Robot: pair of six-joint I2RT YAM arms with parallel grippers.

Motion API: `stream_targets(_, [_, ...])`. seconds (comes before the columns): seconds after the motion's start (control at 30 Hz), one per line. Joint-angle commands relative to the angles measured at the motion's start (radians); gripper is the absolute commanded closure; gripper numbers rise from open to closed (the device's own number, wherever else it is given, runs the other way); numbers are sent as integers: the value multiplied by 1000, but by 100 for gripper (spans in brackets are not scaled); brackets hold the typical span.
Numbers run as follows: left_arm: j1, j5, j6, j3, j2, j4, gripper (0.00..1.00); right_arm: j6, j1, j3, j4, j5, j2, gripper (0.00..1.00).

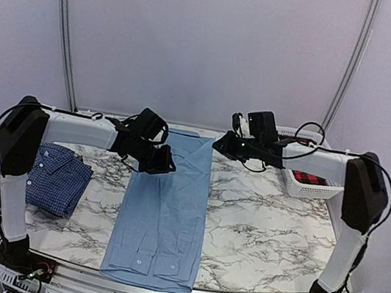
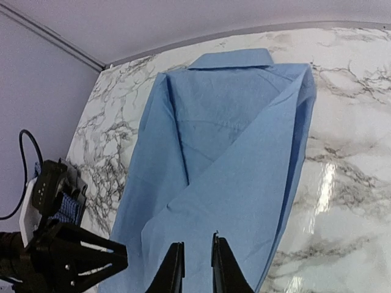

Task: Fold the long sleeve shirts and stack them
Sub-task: Adjust the rectangle-folded shirt at the center of the board.

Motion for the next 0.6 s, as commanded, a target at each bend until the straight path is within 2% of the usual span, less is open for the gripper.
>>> stream_targets(0.0, [26,69,64,130,123,-15,75,-79,-59,188,104,-216,203,88])
stream_targets(0.17, [47,91,59,212,217,-4,77,-88,-79,397,84,-276,404,89])
stream_targets(0.43, [89,108,40,194,292,6,80,-43,-163,723,86,-392,702,88])
stream_targets(0.57, [103,107,40,184,304,8,80,30,-198,930,88,-449,874,88])
